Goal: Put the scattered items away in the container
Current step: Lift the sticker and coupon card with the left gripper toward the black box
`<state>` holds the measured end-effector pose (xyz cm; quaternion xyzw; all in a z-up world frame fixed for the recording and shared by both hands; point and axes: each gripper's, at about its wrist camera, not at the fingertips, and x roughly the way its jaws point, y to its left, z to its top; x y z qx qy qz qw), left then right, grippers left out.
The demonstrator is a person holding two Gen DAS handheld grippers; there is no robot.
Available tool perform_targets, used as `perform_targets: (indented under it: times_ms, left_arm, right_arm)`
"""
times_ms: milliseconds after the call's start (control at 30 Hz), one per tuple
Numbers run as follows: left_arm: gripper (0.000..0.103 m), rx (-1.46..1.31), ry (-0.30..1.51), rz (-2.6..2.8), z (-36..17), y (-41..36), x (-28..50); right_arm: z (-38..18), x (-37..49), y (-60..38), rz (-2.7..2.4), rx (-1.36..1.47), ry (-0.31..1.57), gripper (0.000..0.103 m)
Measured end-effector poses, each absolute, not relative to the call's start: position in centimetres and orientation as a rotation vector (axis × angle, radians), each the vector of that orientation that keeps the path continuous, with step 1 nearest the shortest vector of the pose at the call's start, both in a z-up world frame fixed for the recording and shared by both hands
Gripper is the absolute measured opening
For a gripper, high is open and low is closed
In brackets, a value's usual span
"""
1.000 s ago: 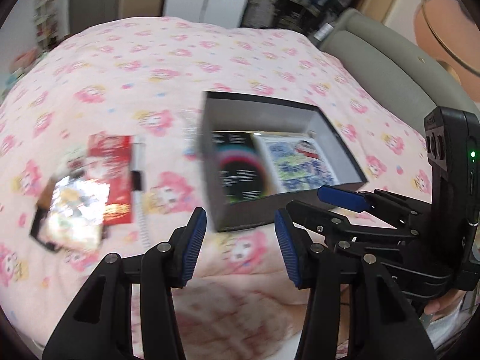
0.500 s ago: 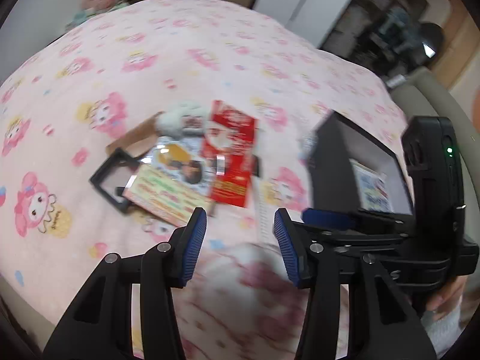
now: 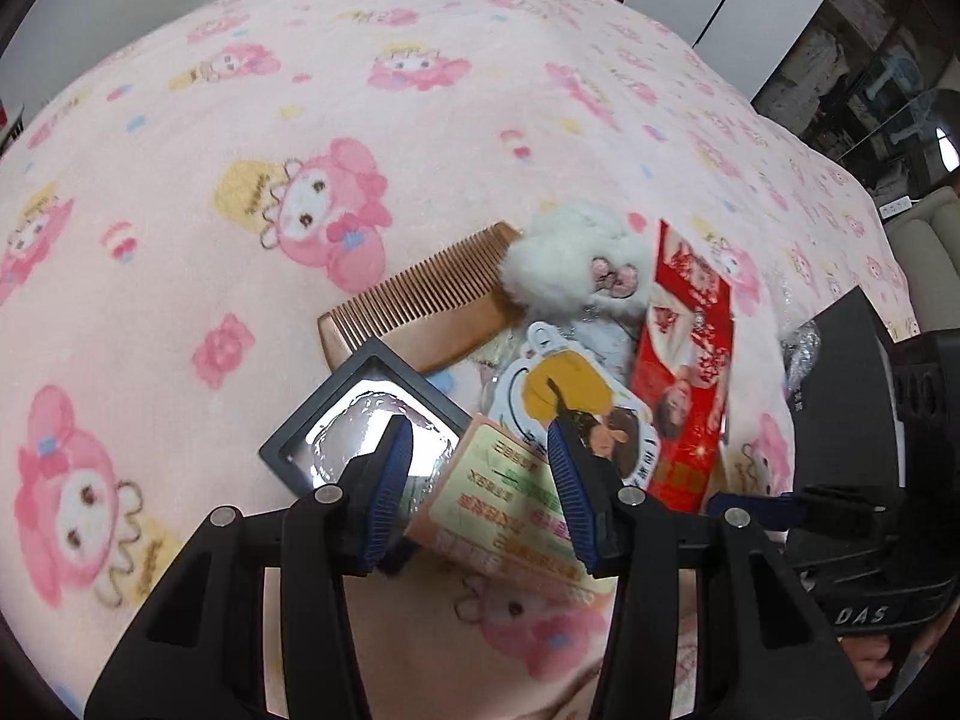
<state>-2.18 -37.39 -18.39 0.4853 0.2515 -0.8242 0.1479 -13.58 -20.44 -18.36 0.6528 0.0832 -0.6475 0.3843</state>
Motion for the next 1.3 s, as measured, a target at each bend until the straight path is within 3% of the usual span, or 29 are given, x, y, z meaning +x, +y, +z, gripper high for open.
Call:
perform_targets:
  times_ms: [167,300,433,567,933,1000,1133,1300]
  left_arm:
    - [0.043,1.472,0.819,-2.412,-18.9,-36.0,-1.5]
    - [0.043,1.548,0.9,-2.466,-18.6,-34.5,-0.5]
    - [0.043,1.471,0.852,-2.435,-18.0,-35.2,-0.2]
    - [0.042,1.443,0.942,-2.43,-18.6,-36.1,-0.6]
    - [0.032,1.495,0.883,-2.422,-18.5,-34.3,-0.2]
    - [0.028,1.5,0.87,-2.418,-18.7,-34.2,-0.1]
    - [0.028,1.518,0.87,-2.448,-18.5,-33.2,-0.3]
    - [0.028,1.497,0.819,-2.459,-17.0,-32.6,0.0]
  right_arm:
    - [-20.4,-14.0,-22.3,-1.603,1.703,0.245,0.048]
    - [-19.6,-14.3,-21.9,-1.646,1.658,0.153,0.048]
    - [-18.1,-14.7,-20.8,-1.751,1.601,0.112,0.048]
    - [-19.0,-14.5,-20.1,-1.752,1.658,0.162,0.048]
    - [-20.9,-13.8,-21.3,-1.677,1.673,0.201,0.048]
    - [-21.8,-14.2,-21.1,-1.655,1.71,0.163,0.049]
    - [-22.4,-14.8,-20.6,-1.573,1.732,0.026,0.049]
    - [-21.0,-14.1,-20.2,-1.602,1.667,-0.009,0.047]
